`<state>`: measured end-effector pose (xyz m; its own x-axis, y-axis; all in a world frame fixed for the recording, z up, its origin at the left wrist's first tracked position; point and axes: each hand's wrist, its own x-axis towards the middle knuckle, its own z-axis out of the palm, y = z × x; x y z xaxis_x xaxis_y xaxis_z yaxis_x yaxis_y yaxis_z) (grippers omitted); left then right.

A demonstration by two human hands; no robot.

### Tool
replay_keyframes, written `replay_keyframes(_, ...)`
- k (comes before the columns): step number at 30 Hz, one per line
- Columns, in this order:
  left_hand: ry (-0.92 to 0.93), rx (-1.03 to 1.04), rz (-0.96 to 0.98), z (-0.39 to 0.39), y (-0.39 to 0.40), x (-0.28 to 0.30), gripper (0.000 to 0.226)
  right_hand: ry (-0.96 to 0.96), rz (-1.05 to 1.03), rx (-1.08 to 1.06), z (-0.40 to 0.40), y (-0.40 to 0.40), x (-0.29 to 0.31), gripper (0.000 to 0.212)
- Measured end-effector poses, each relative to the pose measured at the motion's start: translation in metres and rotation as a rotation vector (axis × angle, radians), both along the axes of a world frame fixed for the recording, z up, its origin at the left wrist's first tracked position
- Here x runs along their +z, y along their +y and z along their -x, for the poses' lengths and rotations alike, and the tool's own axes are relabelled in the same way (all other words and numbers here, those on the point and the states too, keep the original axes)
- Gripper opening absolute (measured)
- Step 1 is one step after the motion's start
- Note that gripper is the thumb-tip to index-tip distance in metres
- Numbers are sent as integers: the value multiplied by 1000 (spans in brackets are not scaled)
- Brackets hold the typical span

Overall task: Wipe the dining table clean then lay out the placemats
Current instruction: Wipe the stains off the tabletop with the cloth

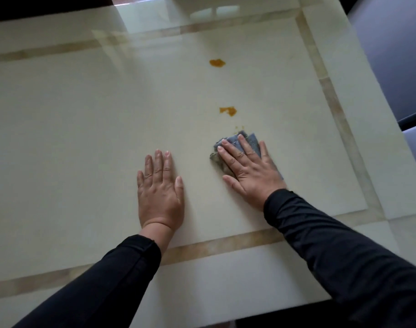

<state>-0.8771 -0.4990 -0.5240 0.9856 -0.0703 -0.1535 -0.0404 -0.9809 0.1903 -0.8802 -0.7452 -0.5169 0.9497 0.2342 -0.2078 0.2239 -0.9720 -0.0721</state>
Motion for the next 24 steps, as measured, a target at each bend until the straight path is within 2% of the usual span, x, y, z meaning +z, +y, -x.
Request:
replay_keyframes(3, 9, -19, -9, 0, 1, -1, 66, -28, -34, -179, 28, 31, -1, 74)
replay_keyframes(6, -5, -10, -36, 0, 0, -5, 67, -26, -48, -65, 52, 39, -2, 74)
replay_keyframes(10, 38, -117, -26, -16, -13, 1, 70, -12, -6, 96, 7, 20, 0, 70)
replay_keyframes(12, 75, -144, 13, -37, -25, 8, 69, 10, -1, -40, -21, 20, -1, 68)
replay_keyframes(15, 87, -150, 17, -70, -34, 9, 66, -53, -20, -425, -28, 43, -3, 70)
replay_keyframes(17, 57, -197, 12, -80, -29, 5, 69, -80, -19, -498, -13, 60, -5, 74)
replay_keyframes(20, 11, -226, 24, -81, -24, -3, 69, -59, -41, -238, 0, 58, -5, 75)
replay_keyframes(22, 4, -221, 32, -80, -25, -5, 69, -24, -20, -31, -20, 42, -1, 72)
replay_keyframes(24, 13, -222, 23, -81, -26, -4, 69, -16, 13, -19, -55, 32, -1, 69)
